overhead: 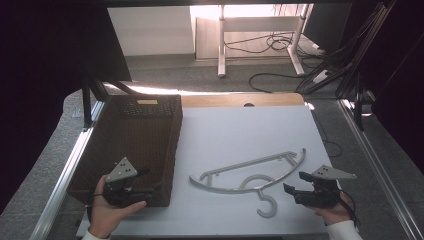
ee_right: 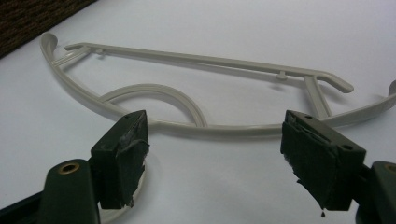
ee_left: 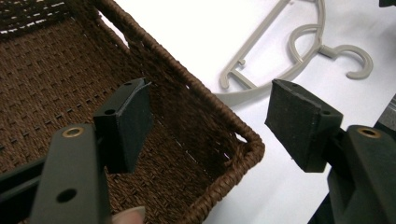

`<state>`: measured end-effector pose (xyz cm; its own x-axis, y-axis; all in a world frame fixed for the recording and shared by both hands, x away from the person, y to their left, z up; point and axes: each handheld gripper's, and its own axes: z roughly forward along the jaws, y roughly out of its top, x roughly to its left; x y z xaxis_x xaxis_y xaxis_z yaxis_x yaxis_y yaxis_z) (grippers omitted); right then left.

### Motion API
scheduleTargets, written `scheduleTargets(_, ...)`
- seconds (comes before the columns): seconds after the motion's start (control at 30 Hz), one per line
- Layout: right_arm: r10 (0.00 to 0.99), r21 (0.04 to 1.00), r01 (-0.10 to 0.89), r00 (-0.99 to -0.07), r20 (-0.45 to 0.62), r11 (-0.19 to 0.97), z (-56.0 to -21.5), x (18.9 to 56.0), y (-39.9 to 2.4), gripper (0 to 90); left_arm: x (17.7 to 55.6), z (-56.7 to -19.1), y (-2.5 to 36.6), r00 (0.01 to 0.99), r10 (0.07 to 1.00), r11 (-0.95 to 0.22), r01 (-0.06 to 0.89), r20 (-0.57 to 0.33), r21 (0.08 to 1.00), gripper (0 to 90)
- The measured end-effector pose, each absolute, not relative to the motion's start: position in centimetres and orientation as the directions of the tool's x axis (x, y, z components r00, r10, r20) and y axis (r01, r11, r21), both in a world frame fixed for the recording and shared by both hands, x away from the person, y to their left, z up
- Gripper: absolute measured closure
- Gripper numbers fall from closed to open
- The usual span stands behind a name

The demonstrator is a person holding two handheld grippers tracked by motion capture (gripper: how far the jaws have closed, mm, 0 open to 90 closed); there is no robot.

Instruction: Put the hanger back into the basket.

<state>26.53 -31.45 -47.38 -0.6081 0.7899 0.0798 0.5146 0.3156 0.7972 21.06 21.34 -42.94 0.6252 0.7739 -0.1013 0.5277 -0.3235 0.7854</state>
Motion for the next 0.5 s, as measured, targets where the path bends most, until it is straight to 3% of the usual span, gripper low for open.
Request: scheduleTargets(0.5, 0.806, 0.796, 0.522, -0.587, 0.076, 0.306, -47.10, 26.32, -31.65, 23.9, 20.12, -42.32, 20.69, 0.673, 0.735, -0.354, 0.491, -0.088, 0.796, 29.7)
